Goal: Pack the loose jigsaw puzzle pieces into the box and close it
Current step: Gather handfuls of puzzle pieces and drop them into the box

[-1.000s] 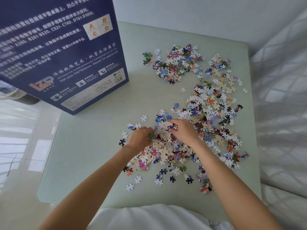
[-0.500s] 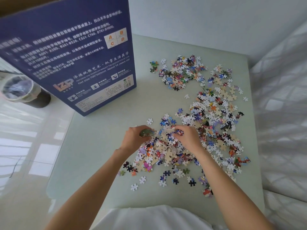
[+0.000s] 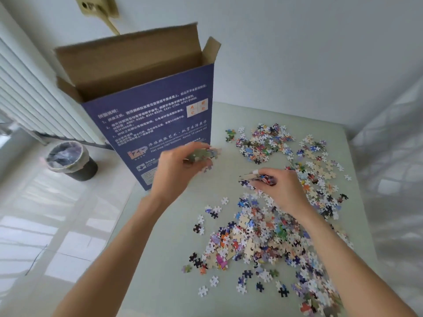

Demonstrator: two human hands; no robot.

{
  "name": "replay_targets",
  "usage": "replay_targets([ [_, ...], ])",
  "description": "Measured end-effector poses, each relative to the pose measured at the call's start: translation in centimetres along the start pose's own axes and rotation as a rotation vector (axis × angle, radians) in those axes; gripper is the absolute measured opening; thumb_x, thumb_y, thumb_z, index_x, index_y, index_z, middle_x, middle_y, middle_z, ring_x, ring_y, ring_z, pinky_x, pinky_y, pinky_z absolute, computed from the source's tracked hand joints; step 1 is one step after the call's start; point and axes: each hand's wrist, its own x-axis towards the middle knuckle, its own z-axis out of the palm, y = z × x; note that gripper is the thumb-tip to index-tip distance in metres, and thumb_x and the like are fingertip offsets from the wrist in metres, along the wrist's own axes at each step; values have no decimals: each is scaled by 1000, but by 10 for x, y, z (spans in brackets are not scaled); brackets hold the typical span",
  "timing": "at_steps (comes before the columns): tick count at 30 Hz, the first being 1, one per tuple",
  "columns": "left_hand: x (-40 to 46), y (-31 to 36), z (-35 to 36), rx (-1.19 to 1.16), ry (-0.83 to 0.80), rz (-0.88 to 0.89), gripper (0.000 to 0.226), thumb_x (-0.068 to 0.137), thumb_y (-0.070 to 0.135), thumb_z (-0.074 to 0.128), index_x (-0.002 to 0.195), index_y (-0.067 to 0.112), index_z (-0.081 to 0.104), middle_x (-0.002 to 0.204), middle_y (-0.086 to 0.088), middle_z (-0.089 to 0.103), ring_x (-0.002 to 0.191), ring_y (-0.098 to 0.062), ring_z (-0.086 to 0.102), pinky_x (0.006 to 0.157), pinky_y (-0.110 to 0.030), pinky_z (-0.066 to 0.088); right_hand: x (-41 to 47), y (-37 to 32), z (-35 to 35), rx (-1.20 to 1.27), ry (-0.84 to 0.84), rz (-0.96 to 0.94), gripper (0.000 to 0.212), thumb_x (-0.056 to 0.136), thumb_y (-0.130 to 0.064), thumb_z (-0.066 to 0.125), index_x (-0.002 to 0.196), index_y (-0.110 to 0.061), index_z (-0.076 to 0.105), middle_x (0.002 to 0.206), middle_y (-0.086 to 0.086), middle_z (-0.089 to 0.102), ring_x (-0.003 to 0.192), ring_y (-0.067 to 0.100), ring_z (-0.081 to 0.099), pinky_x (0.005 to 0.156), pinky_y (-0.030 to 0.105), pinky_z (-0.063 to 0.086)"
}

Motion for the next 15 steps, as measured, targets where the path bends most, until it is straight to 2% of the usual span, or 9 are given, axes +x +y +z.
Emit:
replay_targets([
  [3,37,29,-54,110,202,165,27,79,17,72,105,18,68,92,11,65,74,6,59,69,-1,45,27,-30,-18,132,16,-60,30,74,-20,75,103,-16,70,83,-4,68,62,-5,59,63,6,44],
  [7,82,34,-102,162,356,182,25,80,22,72,105,21,69,96,9,67,79,1,59,70,-5,44,59,-68,-34,221,36,-155,26,71,-16,77,90,-29,64,75,-17,63,61,-11,56,65,6,44],
  [9,99,24,-114,233,371,154,26,79,23,71,105,20,70,96,2,70,81,-6,61,73,-13,46,73,-83,-39,244,19,-195,21,71,-17,78,82,-30,64,73,-19,63,61,-9,56,64,8,43],
  [11,109,12,-120,335,345,117,28,79,19,71,107,18,69,99,-3,71,84,-11,61,76,-19,46,89,-94,-43,264,-7,-218,18,72,-18,77,78,-29,64,71,-13,63,64,0,56,67,18,47],
  [13,113,1,-125,400,295,79,29,80,19,71,108,16,69,98,-5,71,85,-16,63,78,-23,46,108,-107,-47,294,-16,-236,16,73,-16,77,82,-21,66,74,-7,64,68,8,58,72,27,53],
  [15,117,-6,-131,424,260,16,29,80,20,72,109,18,68,96,-5,71,81,-17,62,78,-24,46,130,-121,-52,340,-17,-256,18,73,-10,76,88,-13,66,76,-4,63,70,9,59,72,31,56],
])
